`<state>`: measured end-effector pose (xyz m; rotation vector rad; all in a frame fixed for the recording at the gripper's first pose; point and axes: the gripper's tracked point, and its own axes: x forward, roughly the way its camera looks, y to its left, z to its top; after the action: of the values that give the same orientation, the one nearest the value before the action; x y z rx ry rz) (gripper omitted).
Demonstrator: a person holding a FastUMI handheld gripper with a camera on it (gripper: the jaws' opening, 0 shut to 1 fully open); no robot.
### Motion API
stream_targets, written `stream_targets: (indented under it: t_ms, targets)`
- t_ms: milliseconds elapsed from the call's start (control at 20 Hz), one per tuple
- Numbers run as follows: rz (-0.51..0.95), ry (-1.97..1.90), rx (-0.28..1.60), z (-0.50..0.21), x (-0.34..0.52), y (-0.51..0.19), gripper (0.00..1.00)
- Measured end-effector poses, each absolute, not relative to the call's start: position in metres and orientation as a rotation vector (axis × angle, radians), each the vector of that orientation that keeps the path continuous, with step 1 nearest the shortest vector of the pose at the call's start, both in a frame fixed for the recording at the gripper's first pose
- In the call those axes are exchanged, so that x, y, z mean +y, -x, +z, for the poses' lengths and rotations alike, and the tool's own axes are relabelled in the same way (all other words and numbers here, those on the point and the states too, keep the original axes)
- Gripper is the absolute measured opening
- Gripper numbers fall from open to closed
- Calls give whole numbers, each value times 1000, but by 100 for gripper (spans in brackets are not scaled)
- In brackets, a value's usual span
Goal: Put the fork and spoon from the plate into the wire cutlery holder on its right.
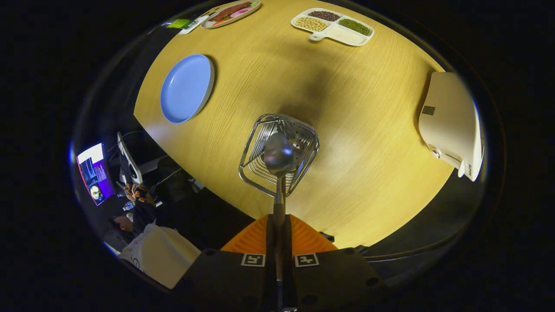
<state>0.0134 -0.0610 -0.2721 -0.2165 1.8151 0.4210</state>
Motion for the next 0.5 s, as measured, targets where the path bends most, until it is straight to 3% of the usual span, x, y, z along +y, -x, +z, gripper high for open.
stream_targets:
  t_ms: [150,200,250,400,450,500]
  targets:
    - [404,206,1794,-270,-60,-22,16]
    - [404,192,1773,-267,-55,-27,24]
    - [406,171,1755,-263,-52,-30,44]
    - [431,80,1690,-245,-39,-23,75]
    - [430,55,1663,-238,-34,-21,92]
    - [431,39,1635,-231,-32,-21,99]
